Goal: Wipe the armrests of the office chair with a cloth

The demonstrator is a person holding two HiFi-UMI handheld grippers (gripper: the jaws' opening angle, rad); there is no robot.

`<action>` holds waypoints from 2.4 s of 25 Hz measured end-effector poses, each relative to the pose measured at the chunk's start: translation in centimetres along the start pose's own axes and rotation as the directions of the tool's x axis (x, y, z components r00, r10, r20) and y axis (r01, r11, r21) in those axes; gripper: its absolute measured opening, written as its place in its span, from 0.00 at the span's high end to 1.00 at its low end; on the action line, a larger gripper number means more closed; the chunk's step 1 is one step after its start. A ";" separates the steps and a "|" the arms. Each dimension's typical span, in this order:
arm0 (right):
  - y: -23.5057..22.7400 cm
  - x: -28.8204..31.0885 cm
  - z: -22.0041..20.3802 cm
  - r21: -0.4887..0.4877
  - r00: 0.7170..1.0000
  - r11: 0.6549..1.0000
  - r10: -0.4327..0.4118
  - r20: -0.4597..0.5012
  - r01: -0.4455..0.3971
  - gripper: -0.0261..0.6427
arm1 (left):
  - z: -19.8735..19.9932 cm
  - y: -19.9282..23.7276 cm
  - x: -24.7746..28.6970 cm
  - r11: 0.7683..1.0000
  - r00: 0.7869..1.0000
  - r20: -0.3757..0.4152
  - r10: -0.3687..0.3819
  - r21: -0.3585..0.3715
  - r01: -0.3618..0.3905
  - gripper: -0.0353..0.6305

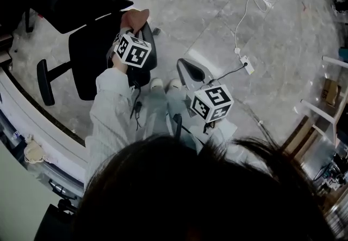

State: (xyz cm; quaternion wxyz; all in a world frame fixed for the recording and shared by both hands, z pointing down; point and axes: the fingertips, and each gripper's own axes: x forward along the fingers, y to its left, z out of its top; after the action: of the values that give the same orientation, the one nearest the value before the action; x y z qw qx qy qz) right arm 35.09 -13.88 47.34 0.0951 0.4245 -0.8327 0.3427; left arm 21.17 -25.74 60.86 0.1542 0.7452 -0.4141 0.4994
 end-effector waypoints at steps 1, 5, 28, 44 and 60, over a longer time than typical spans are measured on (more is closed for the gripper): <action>-0.6 0.0 -0.1 0.005 1.000 1.000 -0.008 0.005 0.008 0.96 | -0.2 -0.6 0.3 1.000 1.000 -0.001 -0.008 0.007 0.008 0.89; -1.5 0.0 -0.1 0.015 0.999 1.000 -0.017 0.031 0.016 0.96 | -1.0 -3.0 -0.3 0.998 0.998 -0.012 -0.062 0.032 0.062 0.89; 2.3 -2.5 -2.0 0.009 0.999 0.999 0.043 0.024 -0.044 0.96 | -6.3 -12.5 -7.8 0.985 0.987 0.004 -0.162 0.060 0.161 0.89; -1.4 -0.2 -4.5 0.053 0.996 0.999 0.009 -0.087 -0.004 0.96 | 0.8 2.8 0.8 0.994 1.000 -0.009 0.002 -0.107 -0.003 0.89; -0.4 -1.4 -4.0 0.062 0.999 0.998 0.023 -0.039 -0.021 0.96 | -3.4 -8.9 -3.7 0.988 0.987 -0.049 -0.151 0.019 0.152 0.89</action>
State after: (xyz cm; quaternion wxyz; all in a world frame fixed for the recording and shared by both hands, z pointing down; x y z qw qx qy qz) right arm 35.67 -10.54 49.90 0.0945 0.4112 -0.8243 0.3775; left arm 25.33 -16.39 60.82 0.1929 0.7640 -0.3467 0.5087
